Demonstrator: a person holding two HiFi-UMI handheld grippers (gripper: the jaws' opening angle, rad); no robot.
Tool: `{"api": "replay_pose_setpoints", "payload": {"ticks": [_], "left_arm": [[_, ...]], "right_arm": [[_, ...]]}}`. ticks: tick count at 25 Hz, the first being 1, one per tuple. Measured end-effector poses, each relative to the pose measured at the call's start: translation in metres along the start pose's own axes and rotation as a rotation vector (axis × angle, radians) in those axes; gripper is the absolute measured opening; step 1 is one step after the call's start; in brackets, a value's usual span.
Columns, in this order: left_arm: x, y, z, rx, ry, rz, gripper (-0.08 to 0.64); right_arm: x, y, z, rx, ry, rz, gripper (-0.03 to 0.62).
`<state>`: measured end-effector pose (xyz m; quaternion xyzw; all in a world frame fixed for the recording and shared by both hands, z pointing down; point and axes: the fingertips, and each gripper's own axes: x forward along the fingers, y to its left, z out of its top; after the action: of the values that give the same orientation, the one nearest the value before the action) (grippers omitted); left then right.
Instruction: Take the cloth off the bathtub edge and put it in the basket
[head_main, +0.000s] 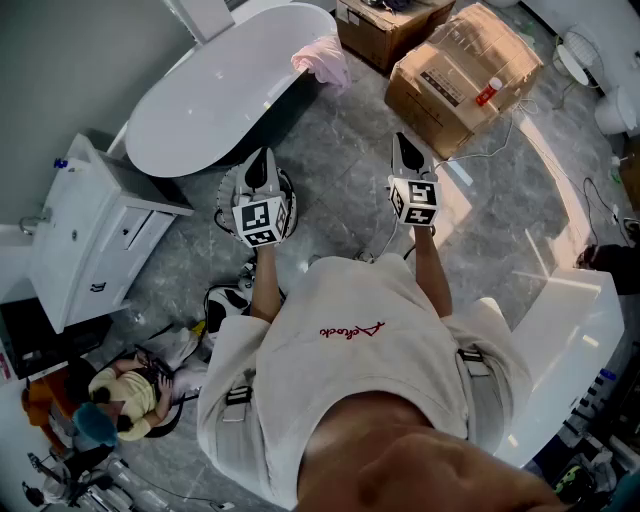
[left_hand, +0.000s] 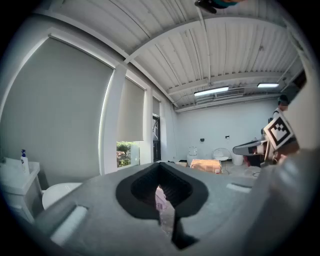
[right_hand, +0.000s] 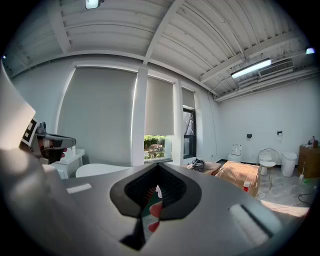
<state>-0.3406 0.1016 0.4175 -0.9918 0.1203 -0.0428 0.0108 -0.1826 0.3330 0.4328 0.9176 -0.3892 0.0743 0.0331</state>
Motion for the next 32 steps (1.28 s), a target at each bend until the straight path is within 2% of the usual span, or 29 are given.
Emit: {"api": "replay_pose_setpoints", "payload": {"ticks": [16, 25, 32], "left_arm": [[0.001, -0.028, 0.002, 0.008, 0.000, -0.006, 0.000], [0.019, -0.079, 0.004, 0.033, 0.007, -0.005, 0.000], [0.032, -0.113, 0.001, 0.040, 0.022, -0.013, 0.000]], "right_arm": [[-0.011, -0.012, 0.002, 0.006, -0.016, 0.040, 0.006], [-0.015, -0.045, -0.005, -0.006, -0.009, 0.103, 0.006], [-0.018, -0.071, -0.008, 0.000, -0.007, 0.117, 0.006]]}}
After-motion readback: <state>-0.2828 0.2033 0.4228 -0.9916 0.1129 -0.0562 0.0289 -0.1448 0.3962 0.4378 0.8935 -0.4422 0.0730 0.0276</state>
